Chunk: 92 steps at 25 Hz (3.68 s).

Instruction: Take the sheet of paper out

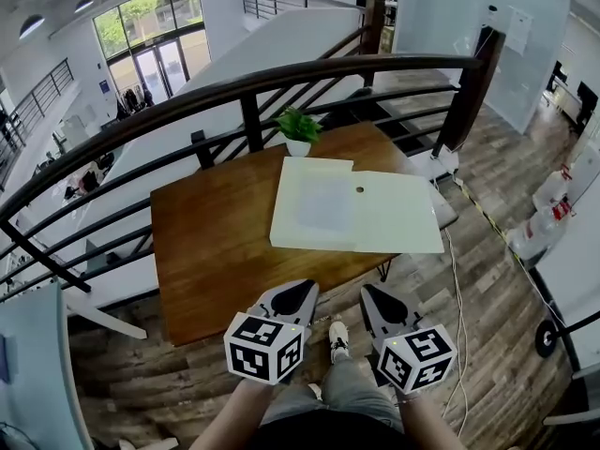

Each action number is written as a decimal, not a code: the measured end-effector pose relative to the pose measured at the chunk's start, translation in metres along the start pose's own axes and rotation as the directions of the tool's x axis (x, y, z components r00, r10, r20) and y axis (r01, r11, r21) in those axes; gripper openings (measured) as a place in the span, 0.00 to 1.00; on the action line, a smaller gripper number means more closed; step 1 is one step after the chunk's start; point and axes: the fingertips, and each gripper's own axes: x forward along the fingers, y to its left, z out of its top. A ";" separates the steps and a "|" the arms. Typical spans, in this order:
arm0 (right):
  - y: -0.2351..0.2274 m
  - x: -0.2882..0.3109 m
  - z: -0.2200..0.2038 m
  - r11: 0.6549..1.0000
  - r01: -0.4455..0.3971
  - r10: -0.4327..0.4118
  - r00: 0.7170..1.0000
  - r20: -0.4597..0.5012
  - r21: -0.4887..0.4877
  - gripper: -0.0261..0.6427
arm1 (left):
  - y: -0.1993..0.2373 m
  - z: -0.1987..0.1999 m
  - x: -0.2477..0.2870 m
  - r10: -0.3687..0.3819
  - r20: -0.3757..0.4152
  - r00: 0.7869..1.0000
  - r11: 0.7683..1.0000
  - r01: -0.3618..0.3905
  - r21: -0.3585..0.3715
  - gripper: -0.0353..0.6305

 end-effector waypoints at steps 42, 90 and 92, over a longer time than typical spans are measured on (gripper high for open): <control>-0.199 0.206 0.053 0.987 -0.156 0.159 0.976 -0.149 0.036 0.08 | 0.099 0.075 0.239 0.137 -0.097 0.986 0.985 -0.146 -0.096 0.09; -0.200 0.306 -0.083 0.994 -0.069 0.105 0.813 -0.573 0.085 0.28 | 0.161 0.007 0.264 -0.035 -0.300 0.953 0.966 -0.045 -0.255 0.09; -0.201 0.310 -0.088 0.994 -0.072 0.104 0.800 -0.591 0.077 0.29 | 0.162 0.006 0.266 -0.043 -0.299 0.953 0.967 -0.035 -0.253 0.09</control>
